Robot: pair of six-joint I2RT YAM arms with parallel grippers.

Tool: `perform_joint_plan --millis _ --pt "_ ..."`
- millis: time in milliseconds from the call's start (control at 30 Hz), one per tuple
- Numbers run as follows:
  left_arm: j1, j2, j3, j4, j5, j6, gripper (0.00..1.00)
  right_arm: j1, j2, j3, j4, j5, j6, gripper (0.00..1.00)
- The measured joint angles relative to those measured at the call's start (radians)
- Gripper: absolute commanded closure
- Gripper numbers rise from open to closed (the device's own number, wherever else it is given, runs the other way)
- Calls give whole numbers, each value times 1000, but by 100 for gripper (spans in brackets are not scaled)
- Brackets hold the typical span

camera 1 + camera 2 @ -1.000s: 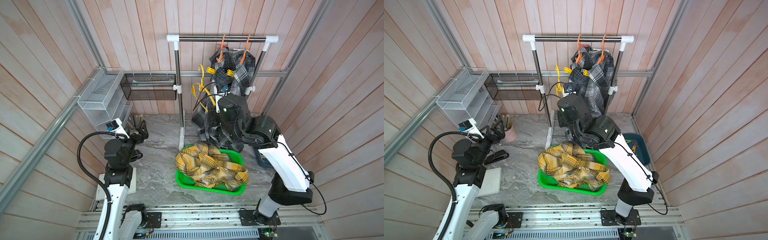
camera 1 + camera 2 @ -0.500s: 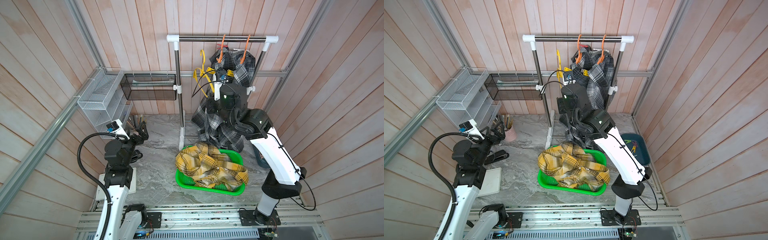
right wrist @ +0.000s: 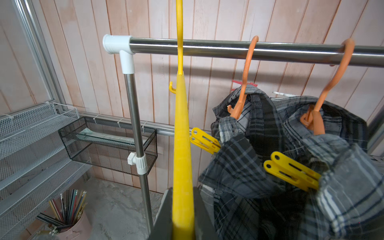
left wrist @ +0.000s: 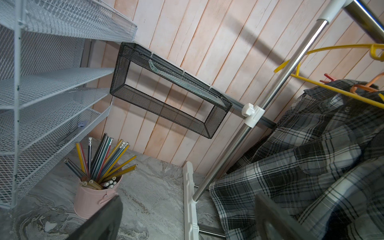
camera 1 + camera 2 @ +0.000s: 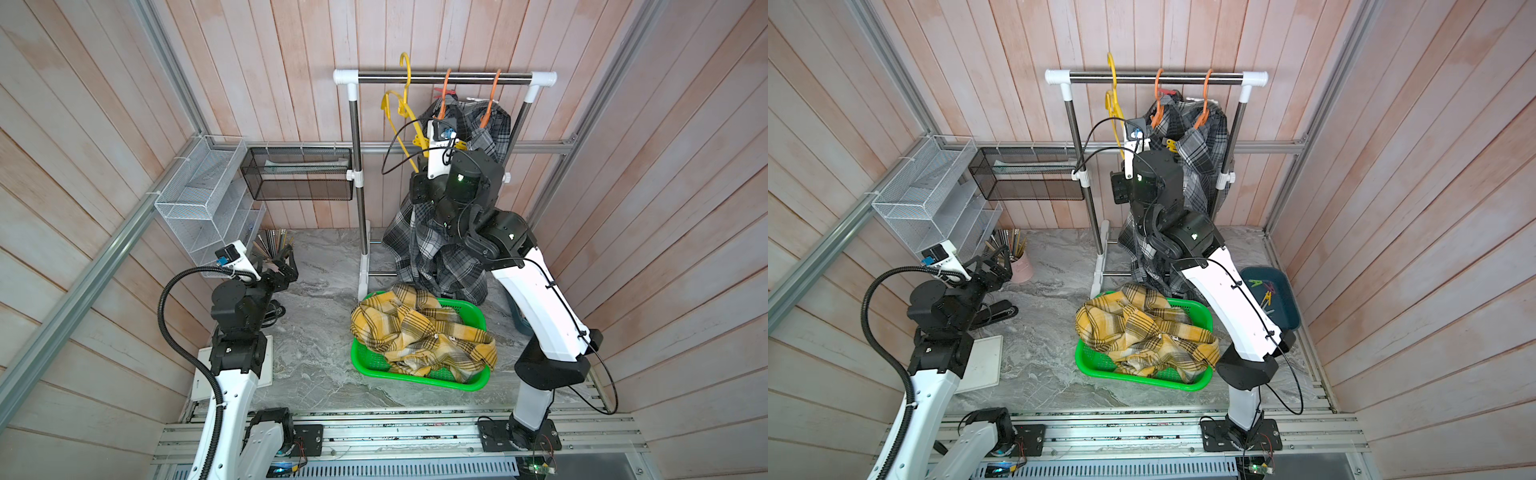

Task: Remove the clothespins securing long-sleeve shirts to the hanger
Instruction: Place the hanger on the clothesline.

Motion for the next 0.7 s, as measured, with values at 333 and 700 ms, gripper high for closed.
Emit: perform_joint_plan --millis 333,700 --pt "0 0 -20 -12 29 -24 0 -98 74 32 16 -105 18 100" --pt "0 -1 -46 -25 96 -60 0 -131 132 43 22 -201 71 100"
